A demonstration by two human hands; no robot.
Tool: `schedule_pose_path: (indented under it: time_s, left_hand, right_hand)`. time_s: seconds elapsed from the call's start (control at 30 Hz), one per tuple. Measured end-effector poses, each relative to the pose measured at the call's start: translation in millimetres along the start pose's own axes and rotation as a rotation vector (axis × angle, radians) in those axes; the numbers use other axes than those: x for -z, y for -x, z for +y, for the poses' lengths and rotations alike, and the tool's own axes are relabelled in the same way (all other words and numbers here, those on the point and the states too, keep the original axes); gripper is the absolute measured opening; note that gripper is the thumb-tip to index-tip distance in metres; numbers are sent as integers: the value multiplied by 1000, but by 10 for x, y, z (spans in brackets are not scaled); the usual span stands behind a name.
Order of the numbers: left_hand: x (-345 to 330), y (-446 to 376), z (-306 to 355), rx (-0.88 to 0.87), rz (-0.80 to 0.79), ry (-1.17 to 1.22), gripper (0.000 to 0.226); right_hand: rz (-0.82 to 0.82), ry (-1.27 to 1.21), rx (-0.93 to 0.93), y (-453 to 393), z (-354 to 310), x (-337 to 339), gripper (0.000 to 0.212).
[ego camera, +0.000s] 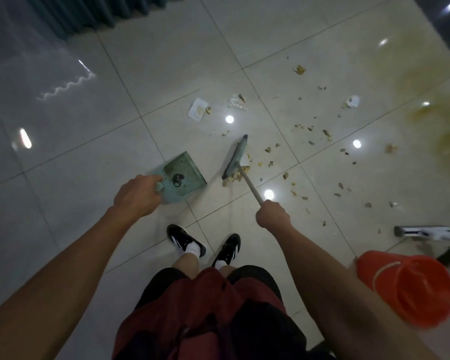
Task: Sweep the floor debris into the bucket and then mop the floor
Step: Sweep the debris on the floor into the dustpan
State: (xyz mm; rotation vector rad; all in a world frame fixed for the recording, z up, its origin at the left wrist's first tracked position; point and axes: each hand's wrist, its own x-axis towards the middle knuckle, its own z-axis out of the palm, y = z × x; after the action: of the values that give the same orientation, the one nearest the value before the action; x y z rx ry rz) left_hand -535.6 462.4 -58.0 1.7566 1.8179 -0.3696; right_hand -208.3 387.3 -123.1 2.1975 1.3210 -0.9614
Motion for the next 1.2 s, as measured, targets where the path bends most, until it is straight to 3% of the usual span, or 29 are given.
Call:
schedule_pose_path:
  time_s: [0.2,0.43,0.53,0.7,0.9,1.2]
  left_hand:
    - [179,-58,170,-2,44,-27,36]
    - [409,-269,-55,34,98,31,40]
    - [609,-504,-272,50,108,65,48]
    - [1103,-1043,-693,62,80,110,35]
    - [1667,-1544,-1131,102,50,116,34]
    - [2170,-2275,-1208,138,26,90,43]
  right_hand:
    - [-8,-113,40,54,2,-17,31]
    - [12,-115,83,-238,-484,235,28]
    - [12,-102,113,-444,-870,391,28]
    - [17,-97,136,-808,-1742,732,29]
    - [-1,-109,162,-1142,-2637,1078,25]
    - [-63,-112,252,-1703,-3442,1485,29]
